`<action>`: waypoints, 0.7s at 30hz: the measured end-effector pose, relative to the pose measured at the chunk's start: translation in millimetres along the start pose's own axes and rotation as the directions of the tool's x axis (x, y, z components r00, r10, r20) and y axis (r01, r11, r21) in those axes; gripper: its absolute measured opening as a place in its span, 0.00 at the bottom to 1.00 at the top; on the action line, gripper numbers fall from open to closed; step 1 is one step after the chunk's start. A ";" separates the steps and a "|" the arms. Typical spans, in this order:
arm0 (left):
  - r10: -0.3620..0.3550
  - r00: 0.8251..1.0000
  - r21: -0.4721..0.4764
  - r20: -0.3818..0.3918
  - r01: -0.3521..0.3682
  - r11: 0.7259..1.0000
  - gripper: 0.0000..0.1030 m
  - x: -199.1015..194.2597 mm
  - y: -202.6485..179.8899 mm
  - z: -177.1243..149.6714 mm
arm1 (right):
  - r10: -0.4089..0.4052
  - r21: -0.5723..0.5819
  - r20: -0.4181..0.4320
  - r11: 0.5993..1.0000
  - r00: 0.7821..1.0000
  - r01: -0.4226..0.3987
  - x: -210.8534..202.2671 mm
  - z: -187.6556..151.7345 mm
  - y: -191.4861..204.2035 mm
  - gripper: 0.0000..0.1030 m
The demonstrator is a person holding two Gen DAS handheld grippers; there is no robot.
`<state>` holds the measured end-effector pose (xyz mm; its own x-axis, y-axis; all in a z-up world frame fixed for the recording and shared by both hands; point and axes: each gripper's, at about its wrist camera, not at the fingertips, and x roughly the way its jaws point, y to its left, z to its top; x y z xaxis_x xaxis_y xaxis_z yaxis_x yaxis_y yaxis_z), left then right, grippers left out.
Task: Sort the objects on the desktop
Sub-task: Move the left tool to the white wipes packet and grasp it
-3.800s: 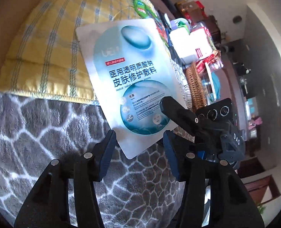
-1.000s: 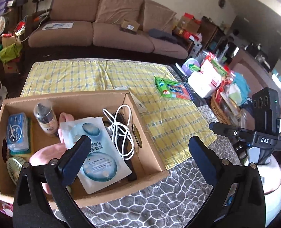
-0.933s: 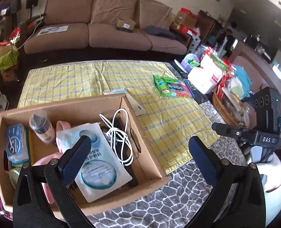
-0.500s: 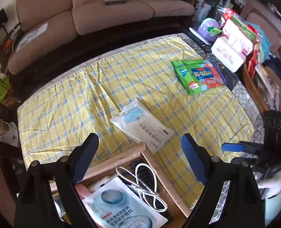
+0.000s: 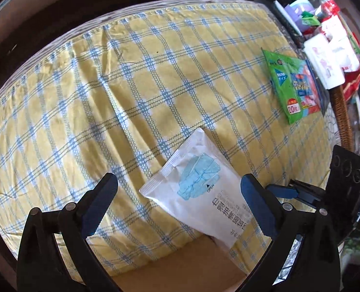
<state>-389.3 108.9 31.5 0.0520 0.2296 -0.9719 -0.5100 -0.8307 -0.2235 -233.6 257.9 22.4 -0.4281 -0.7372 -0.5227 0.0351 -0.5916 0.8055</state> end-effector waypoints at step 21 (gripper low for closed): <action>0.002 0.987 0.282 -0.160 0.043 0.958 0.82 26.8 -32.2 3.6 | 0.067 0.096 -0.083 0.994 0.994 -0.059 7.8 -36.1 10.5 0.86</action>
<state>-374.6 143.6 12.9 0.1874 0.1437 -0.9717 -0.7286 -0.6432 -0.2356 -204.0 234.2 16.7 -0.3487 -0.7998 -0.4886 -0.0266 -0.5127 0.8582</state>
